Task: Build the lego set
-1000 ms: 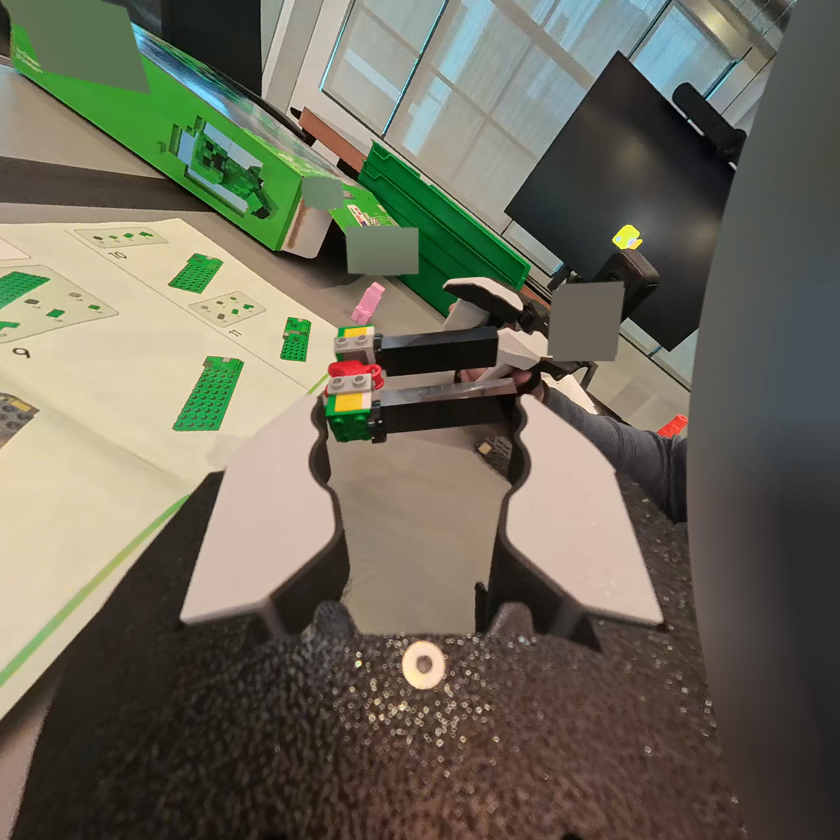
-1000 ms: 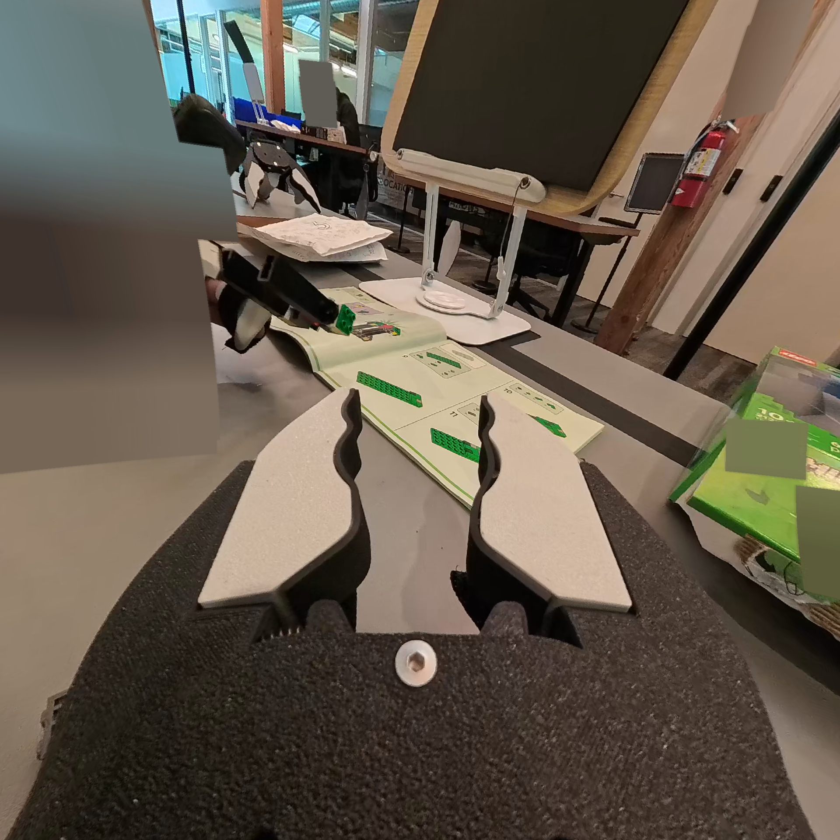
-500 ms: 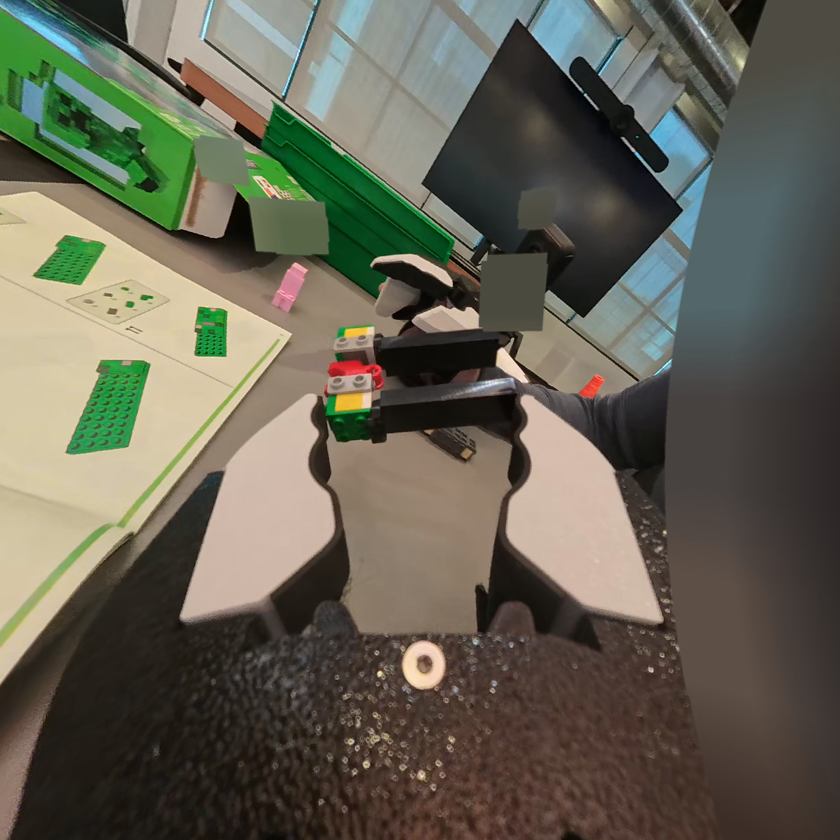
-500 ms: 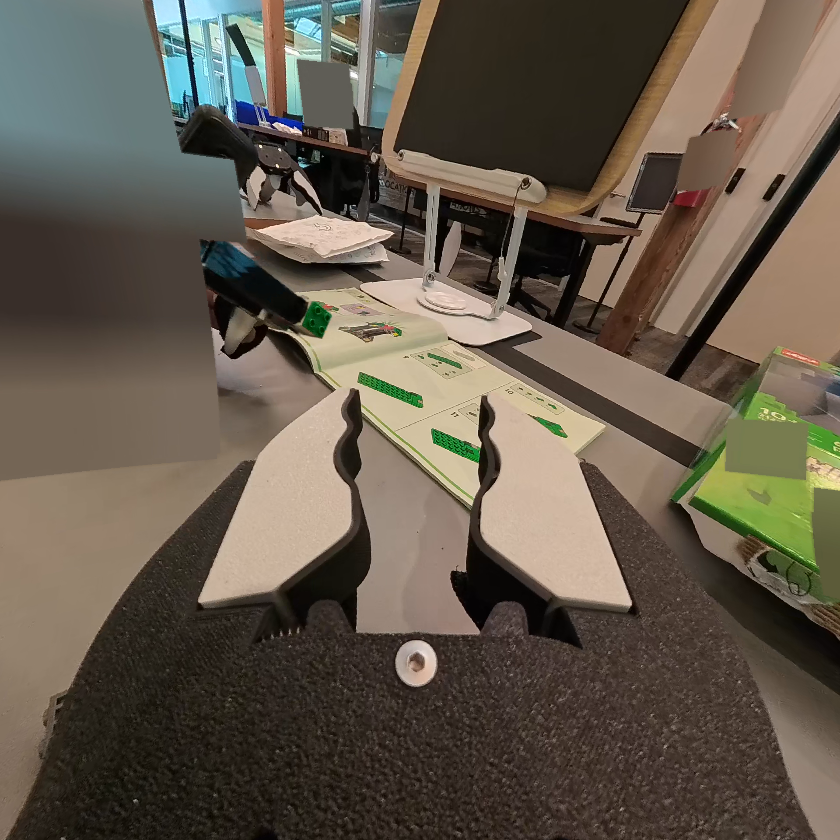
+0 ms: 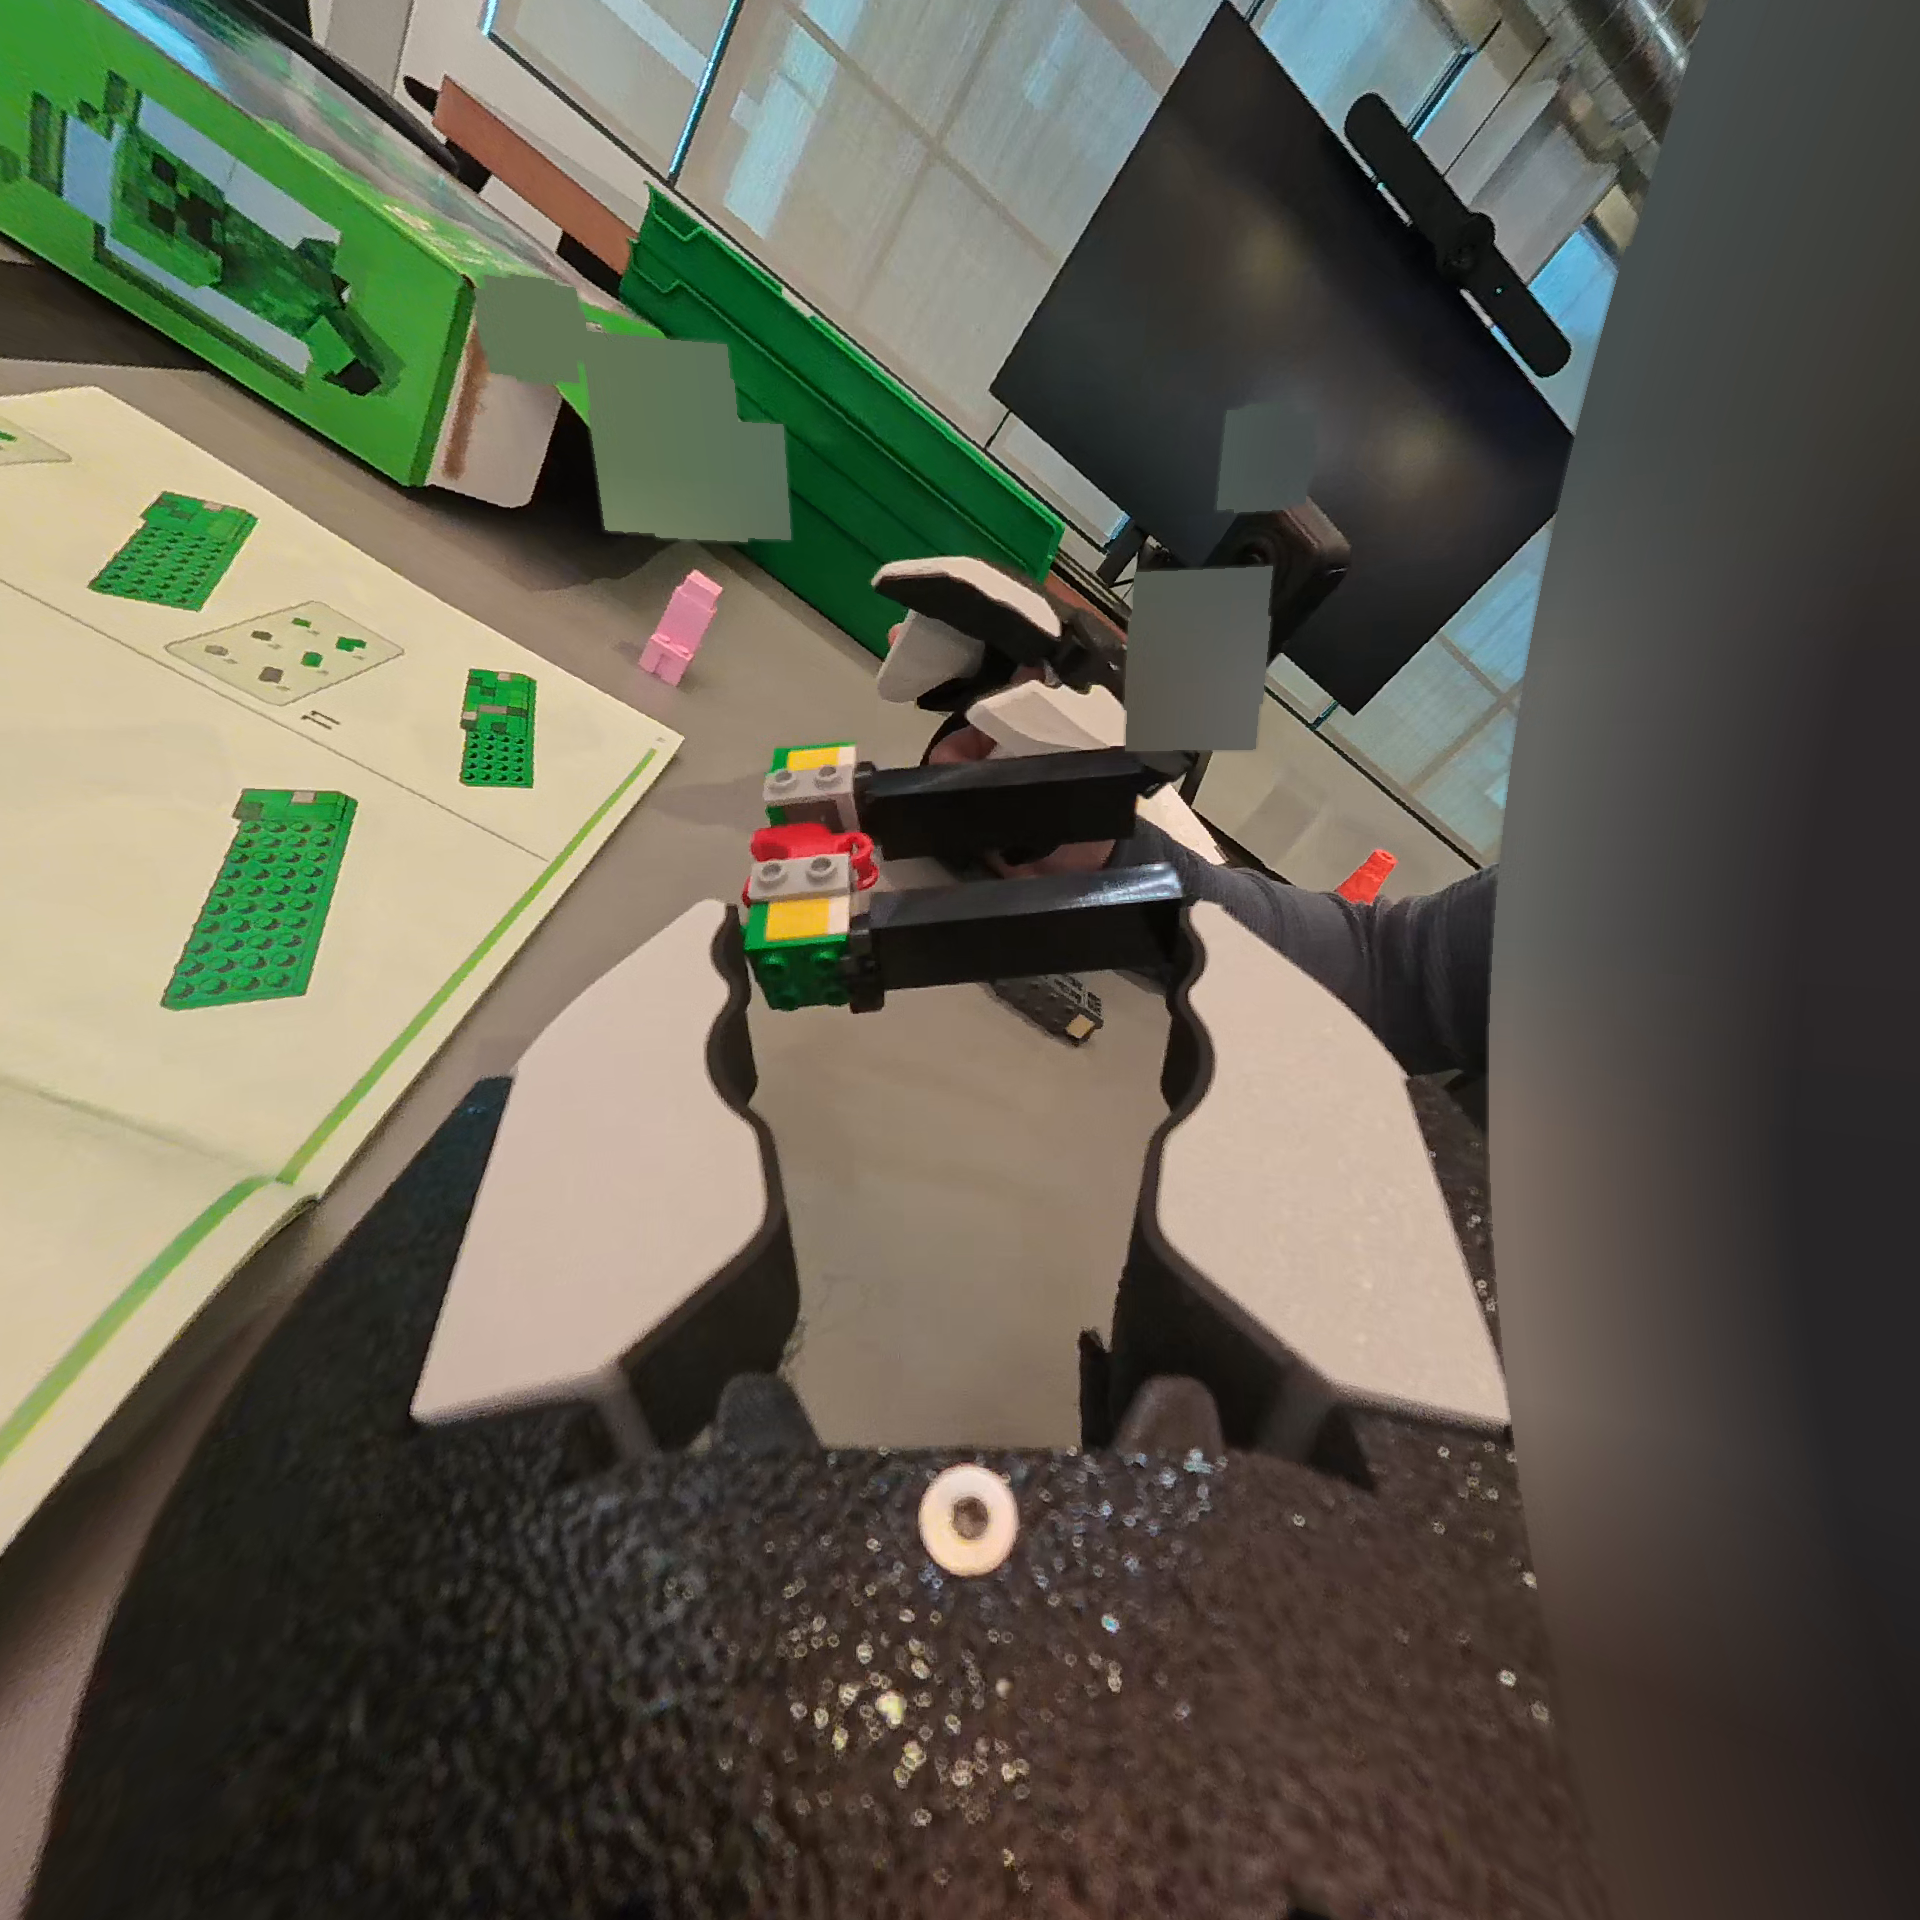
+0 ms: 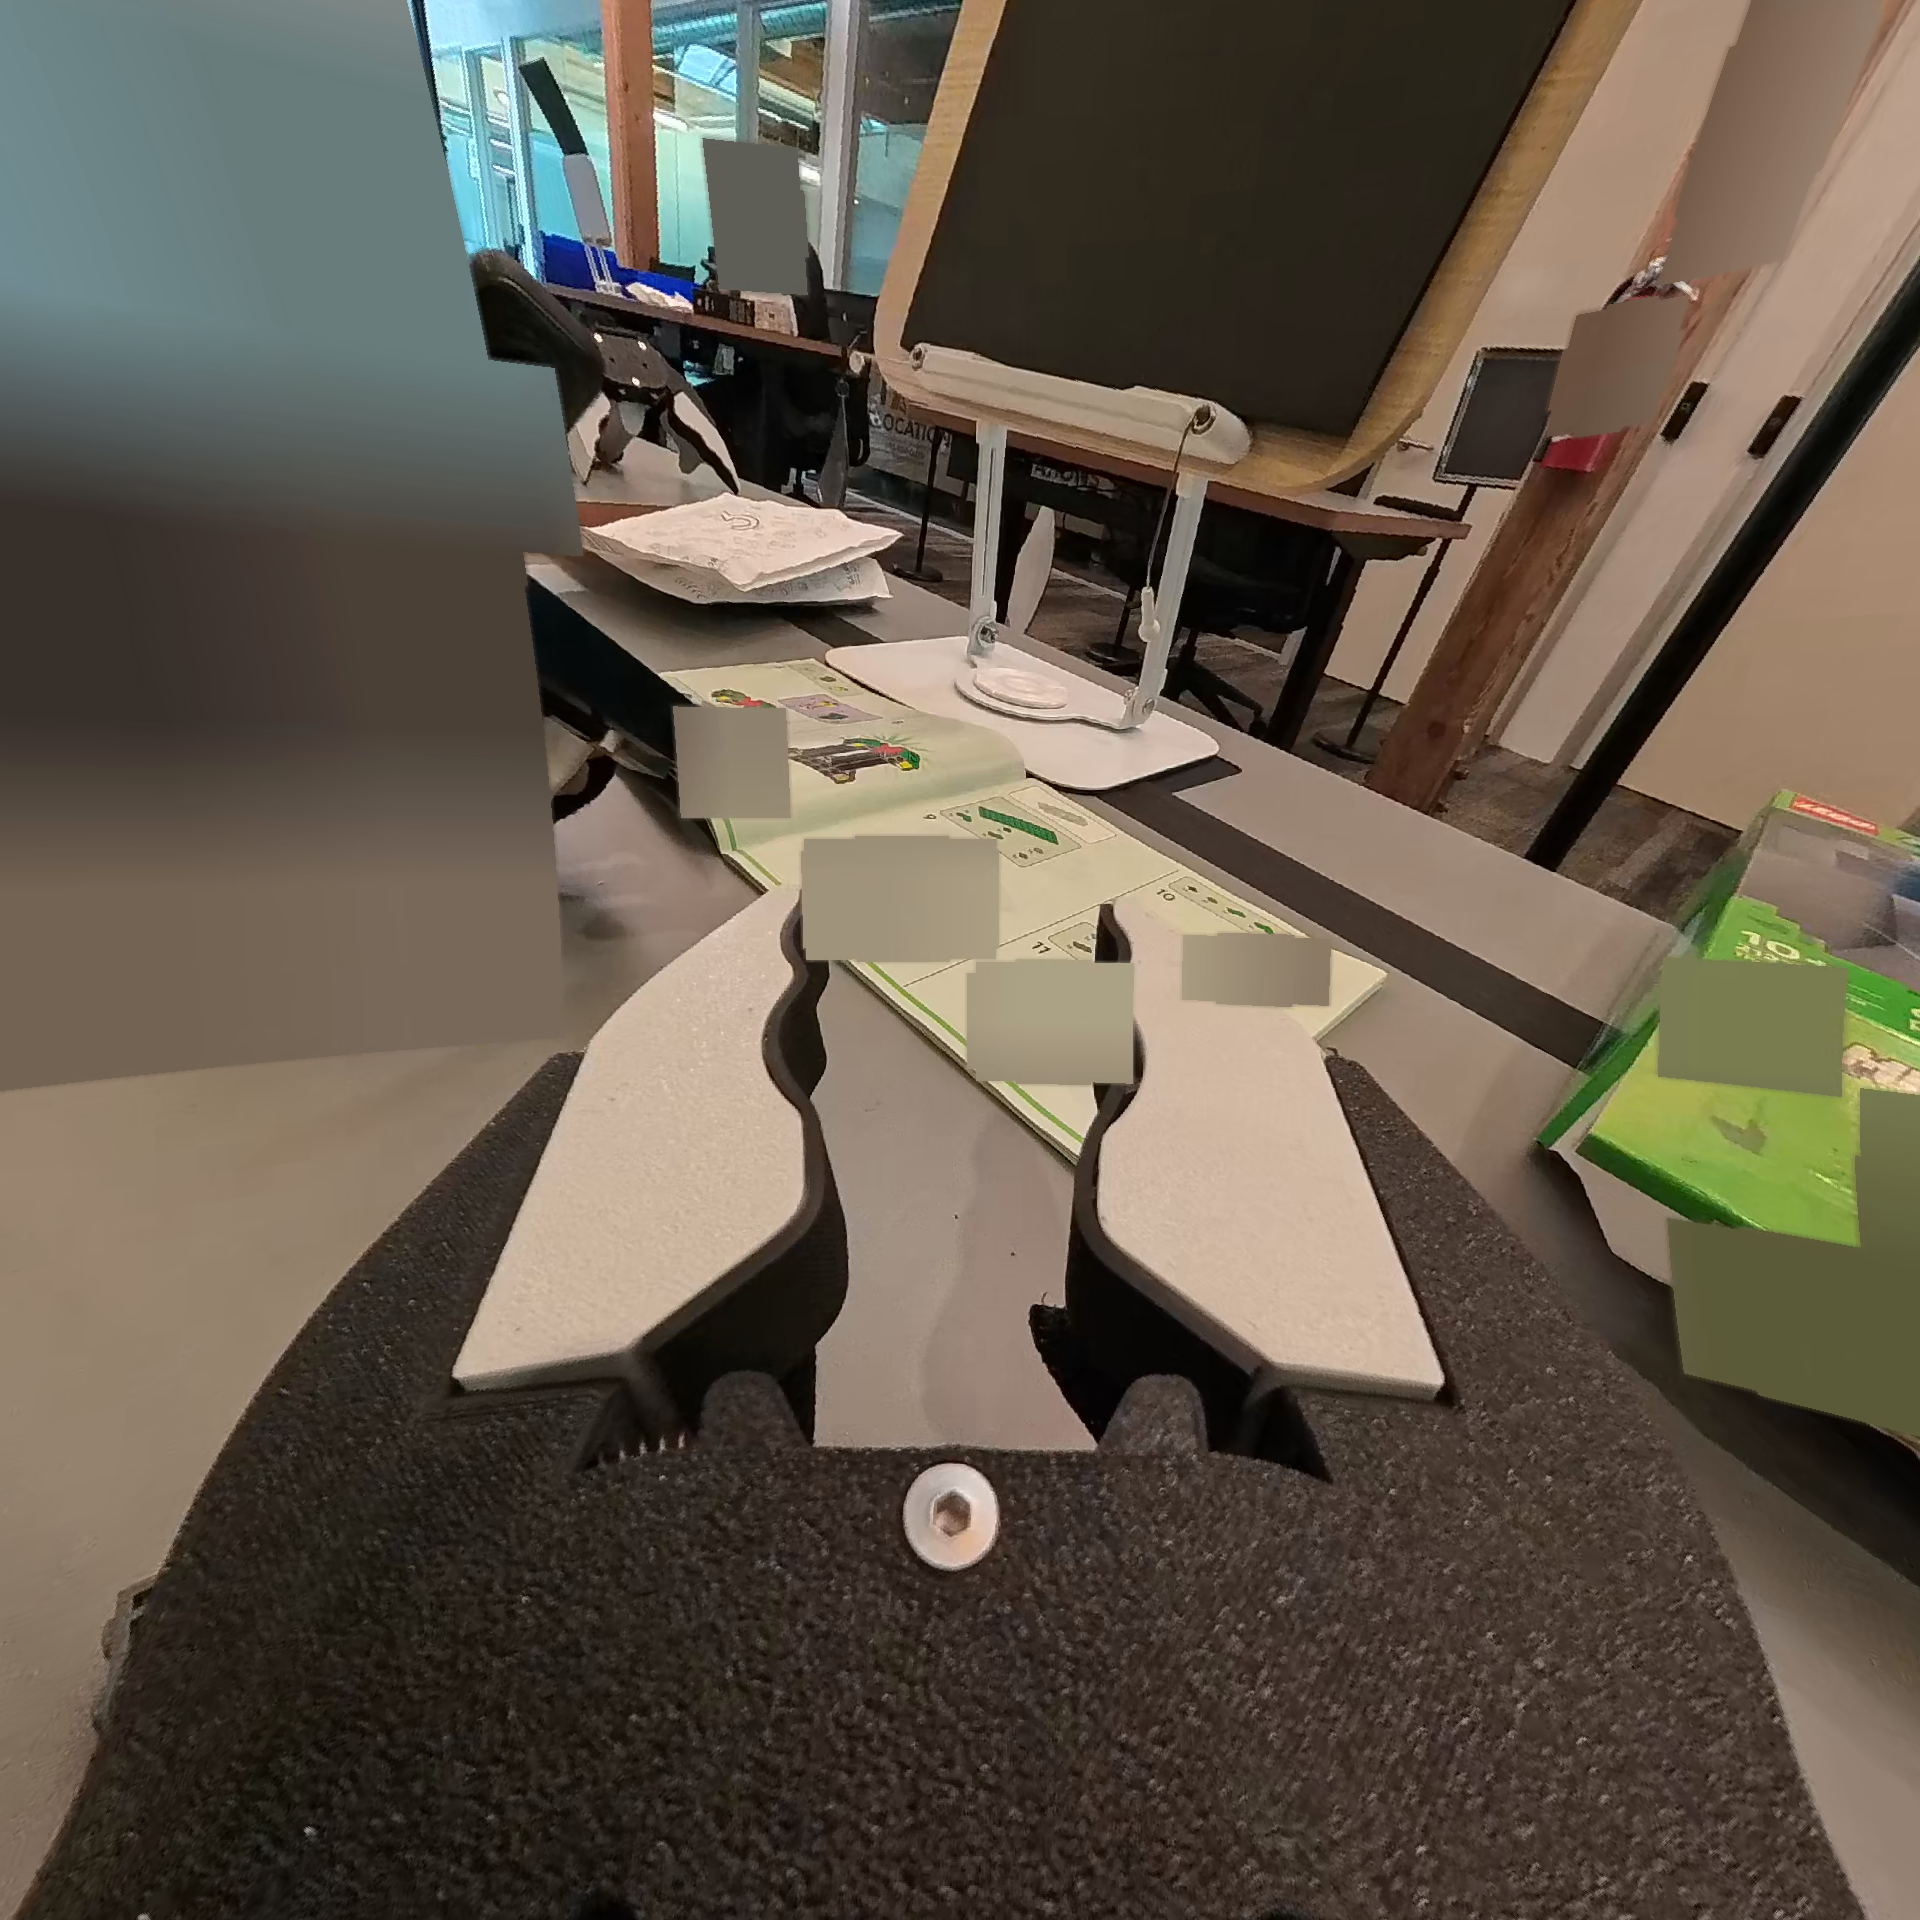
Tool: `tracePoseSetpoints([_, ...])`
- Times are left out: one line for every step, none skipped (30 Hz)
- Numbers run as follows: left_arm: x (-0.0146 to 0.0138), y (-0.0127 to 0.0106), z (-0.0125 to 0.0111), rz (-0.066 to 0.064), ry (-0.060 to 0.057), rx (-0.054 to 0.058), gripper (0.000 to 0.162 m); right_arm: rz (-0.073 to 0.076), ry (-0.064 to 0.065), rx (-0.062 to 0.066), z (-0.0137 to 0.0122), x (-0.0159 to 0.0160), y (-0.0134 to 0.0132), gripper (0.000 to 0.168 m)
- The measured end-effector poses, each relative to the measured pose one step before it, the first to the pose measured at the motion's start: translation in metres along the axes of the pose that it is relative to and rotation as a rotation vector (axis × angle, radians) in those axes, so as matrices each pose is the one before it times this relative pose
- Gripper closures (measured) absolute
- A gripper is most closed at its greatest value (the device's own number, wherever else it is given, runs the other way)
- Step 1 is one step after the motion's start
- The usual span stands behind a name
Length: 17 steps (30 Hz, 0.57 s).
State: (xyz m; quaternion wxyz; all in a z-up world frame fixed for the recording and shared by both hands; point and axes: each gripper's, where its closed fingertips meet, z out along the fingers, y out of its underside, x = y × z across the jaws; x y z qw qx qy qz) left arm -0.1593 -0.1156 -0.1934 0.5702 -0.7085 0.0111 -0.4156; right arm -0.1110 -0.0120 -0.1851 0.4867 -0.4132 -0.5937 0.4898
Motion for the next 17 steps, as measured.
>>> tracePoseSetpoints([-0.00124,0.00025,0.00015,-0.0048,-0.0066,-0.0021,0.085,-0.0007,0.0000,-0.0001,0.00001,-0.00005,0.00000,0.119])
tracePoseSetpoints([-0.00126,0.00038,0.00021,-0.0047,-0.0082,-0.0030,0.085,-0.0007,0.0002,-0.0003,0.00000,-0.00002,0.00002,0.119])
tracePoseSetpoints([-0.00120,0.00082,0.00020,-0.0052,-0.0073,-0.0051,0.085,-0.0004,0.0002,-0.0003,0.00000,-0.00006,0.00012,0.119])
tracePoseSetpoints([-0.00104,0.00088,0.00036,-0.0046,-0.0069,-0.0058,0.085,-0.0001,0.0003,0.0000,0.00000,0.00005,0.00000,0.119])
tracePoseSetpoints([-0.00116,0.00078,0.00024,-0.0037,-0.0085,-0.0052,0.085,0.0000,0.0004,0.0000,0.00000,0.00006,0.00001,0.119])
tracePoseSetpoints([-0.00090,0.00053,0.00013,-0.0027,-0.0066,-0.0037,0.085,0.0003,0.0004,-0.0003,0.00007,0.00005,0.00004,0.119])
tracePoseSetpoints([-0.00053,0.00040,0.00006,-0.0027,-0.0036,-0.0027,0.085,0.0002,0.0005,-0.0003,-0.00004,0.00014,0.00006,0.119])
tracePoseSetpoints([-0.00001,0.00024,0.00003,-0.0012,0.0005,-0.0009,0.085,-0.0002,0.0004,-0.0002,0.00000,-0.00003,0.00001,0.119])
tracePoseSetpoints([0.00018,-0.00007,-0.00011,-0.0003,0.0014,0.0005,0.085,-0.0005,0.0004,-0.0003,0.00010,0.00001,0.00001,0.119])
tracePoseSetpoints([0.00006,-0.00009,-0.00009,-0.0005,0.0003,0.0007,0.085,-0.0008,0.0003,-0.0003,0.00000,-0.00001,0.00002,0.119])
tracePoseSetpoints([0.00020,0.00001,-0.00001,0.0004,0.0017,-0.0001,0.085,-0.0009,0.0003,-0.0004,0.00000,-0.00009,0.00002,0.119])
tracePoseSetpoints([0.00088,0.00011,0.00003,0.0020,0.0050,-0.0007,0.085,-0.0006,0.0002,-0.0004,-0.00001,-0.00003,0.00003,0.119])
tracePoseSetpoints([0.00157,0.00004,-0.00004,0.0045,0.0088,0.0002,0.085,-0.0004,0.0000,-0.0001,0.00000,0.00002,0.00011,0.119])
tracePoseSetpoints([0.00202,-0.00014,-0.00016,0.0069,0.0121,0.0018,0.085,0.0000,-0.0001,0.0000,0.00000,-0.00001,0.00000,0.119])
tracePoseSetpoints([0.00228,-0.00024,-0.00008,0.0088,0.0128,0.0023,0.085,0.0004,-0.0001,0.0001,-0.00001,0.00005,0.00001,0.119])
tracePoseSetpoints([0.00308,-0.00026,-0.00004,0.0132,0.0168,0.0028,0.085,0.0006,-0.0002,0.0002,0.00000,0.00002,-0.00001,0.119])
tracePoseSetpoints([0.00396,-0.00018,0.00012,0.0173,0.0211,0.0015,0.085,0.0005,-0.0002,0.0002,0.00000,0.00004,-0.00001,0.119])
